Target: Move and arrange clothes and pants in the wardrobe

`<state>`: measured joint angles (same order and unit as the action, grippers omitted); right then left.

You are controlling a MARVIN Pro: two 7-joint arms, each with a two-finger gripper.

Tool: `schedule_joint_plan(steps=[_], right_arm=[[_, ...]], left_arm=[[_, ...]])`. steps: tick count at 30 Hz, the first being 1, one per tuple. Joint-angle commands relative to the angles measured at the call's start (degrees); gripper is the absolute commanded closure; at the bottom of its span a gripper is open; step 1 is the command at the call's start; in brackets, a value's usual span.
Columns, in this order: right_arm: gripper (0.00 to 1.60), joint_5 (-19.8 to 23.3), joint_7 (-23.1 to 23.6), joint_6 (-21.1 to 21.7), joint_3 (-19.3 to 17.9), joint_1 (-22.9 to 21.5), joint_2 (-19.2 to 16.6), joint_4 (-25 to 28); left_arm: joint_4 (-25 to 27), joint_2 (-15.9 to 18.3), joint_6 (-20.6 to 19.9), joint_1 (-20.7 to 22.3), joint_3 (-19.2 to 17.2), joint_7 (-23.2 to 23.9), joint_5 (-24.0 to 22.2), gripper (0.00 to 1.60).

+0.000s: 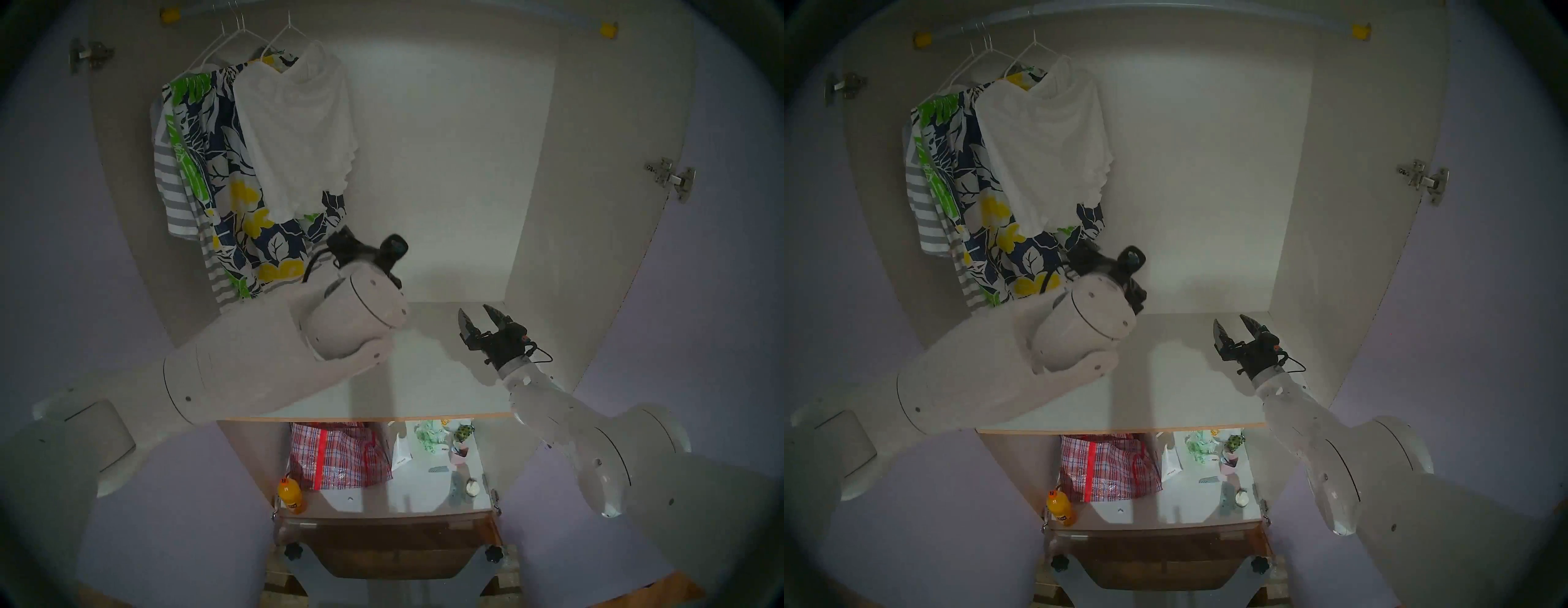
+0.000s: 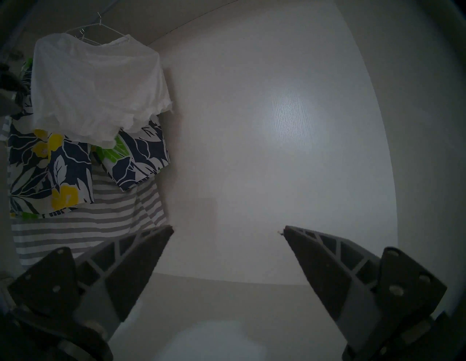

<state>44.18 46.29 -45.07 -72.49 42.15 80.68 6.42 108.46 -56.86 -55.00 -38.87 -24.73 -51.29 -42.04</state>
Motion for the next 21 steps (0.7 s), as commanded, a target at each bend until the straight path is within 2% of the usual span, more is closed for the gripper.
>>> schedule_joint_plan(steps=[1, 5, 6, 10, 11, 12, 13, 14, 16, 21], right_arm=[[0.00, 0.08, 0.04, -0.10, -0.12, -1.43, -0.04, 0.82], [0.00, 0.08, 0.04, -0.10, -0.12, -1.43, -0.04, 0.82], [0.00, 0.08, 0.04, -0.11, -0.12, -1.42, -0.03, 0.80], [0.00, 0.08, 0.04, -0.11, -0.12, -1.42, -0.03, 0.80], [0.00, 0.07, 0.04, -0.11, -0.13, -1.42, -0.03, 0.78], [0.00, 0.07, 0.04, -0.11, -0.13, -1.42, -0.03, 0.78], [0.00, 0.08, 0.04, -0.11, -0.13, -1.42, -0.03, 0.77], [0.00, 0.08, 0.04, -0.11, -0.13, -1.42, -0.03, 0.77], [0.00, 0.07, 0.04, -0.11, -0.13, -1.43, -0.03, 0.77], [0.00, 0.07, 0.05, -0.10, -0.14, -1.48, -0.03, 0.78]], left_arm=[[3.41, 2.71, 0.00, -3.81, -1.86, -8.86, 3.53, 0.00], [3.41, 2.71, 0.00, -3.81, -1.86, -8.86, 3.53, 0.00], [3.61, 4.80, 0.00, -5.60, -2.24, -8.53, 3.71, 0.00], [3.61, 4.80, 0.00, -5.60, -2.24, -8.53, 3.71, 0.00], [4.26, 7.09, 0.00, -8.25, -3.36, -8.45, 3.95, 0.00], [4.26, 7.09, 0.00, -8.25, -3.36, -8.45, 3.95, 0.00], [4.70, 8.78, 0.00, -9.63, -3.89, -6.95, 4.25, 0.00], [4.70, 8.78, 0.00, -9.63, -3.89, -6.95, 4.25, 0.00], [5.37, 10.72, 0.00, -12.21, -5.19, -5.87, 4.23, 0.00], [8.87, 13.95, 0.00, -18.24, -9.96, -6.07, 4.01, 0.00]])
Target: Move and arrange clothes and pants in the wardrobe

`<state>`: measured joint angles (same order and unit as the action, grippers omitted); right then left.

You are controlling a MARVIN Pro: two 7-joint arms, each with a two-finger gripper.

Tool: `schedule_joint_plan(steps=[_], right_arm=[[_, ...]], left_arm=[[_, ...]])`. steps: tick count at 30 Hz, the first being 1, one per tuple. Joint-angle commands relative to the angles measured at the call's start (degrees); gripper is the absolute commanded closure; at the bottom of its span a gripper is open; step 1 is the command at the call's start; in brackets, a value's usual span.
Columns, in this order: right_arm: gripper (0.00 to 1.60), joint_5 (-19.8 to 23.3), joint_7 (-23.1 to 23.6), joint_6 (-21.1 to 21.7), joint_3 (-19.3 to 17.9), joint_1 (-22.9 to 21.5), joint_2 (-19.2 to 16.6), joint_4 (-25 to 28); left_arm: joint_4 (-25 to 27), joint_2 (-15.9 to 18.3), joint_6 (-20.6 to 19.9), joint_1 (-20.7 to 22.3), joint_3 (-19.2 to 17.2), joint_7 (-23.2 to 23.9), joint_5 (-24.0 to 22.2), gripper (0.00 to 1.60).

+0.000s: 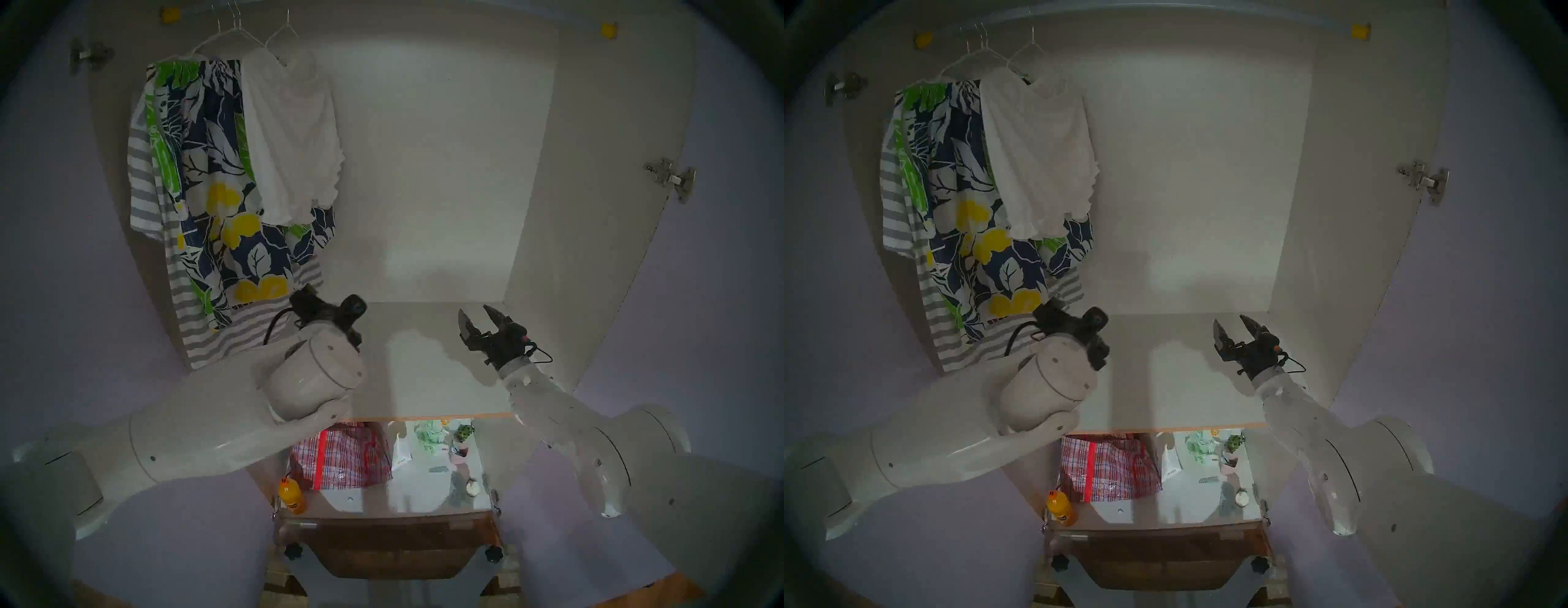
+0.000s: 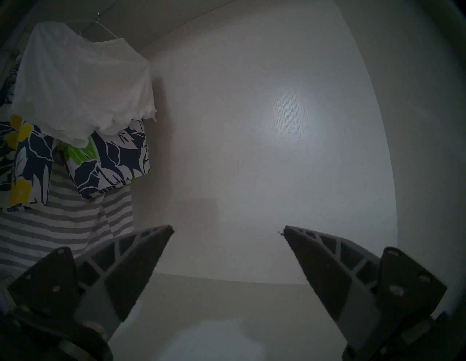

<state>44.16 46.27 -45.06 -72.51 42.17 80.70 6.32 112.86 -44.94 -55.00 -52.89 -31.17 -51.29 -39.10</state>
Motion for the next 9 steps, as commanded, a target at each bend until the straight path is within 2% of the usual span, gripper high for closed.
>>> schedule_joint_plan(steps=[1, 2, 8, 9], right_arm=[[0.00, 0.09, 0.07, -0.10, -0.12, -1.50, -0.05, 0.88], [0.00, 0.09, 0.07, -0.10, -0.12, -1.50, -0.05, 0.88], [0.00, 0.08, 0.08, -0.09, -0.13, -1.53, -0.06, 0.87], [0.00, 0.08, 0.08, -0.09, -0.13, -1.53, -0.06, 0.87]], left_arm=[[5.44, 2.55, 0.00, -5.81, -4.93, -6.82, 0.88, 0.00], [5.80, 2.91, 0.00, -6.24, -5.57, -5.13, 1.22, 0.00], [8.63, 2.69, 0.00, -11.88, -10.98, -6.09, 1.83, 0.00], [8.63, 2.69, 0.00, -11.88, -10.98, -6.09, 1.83, 0.00]])
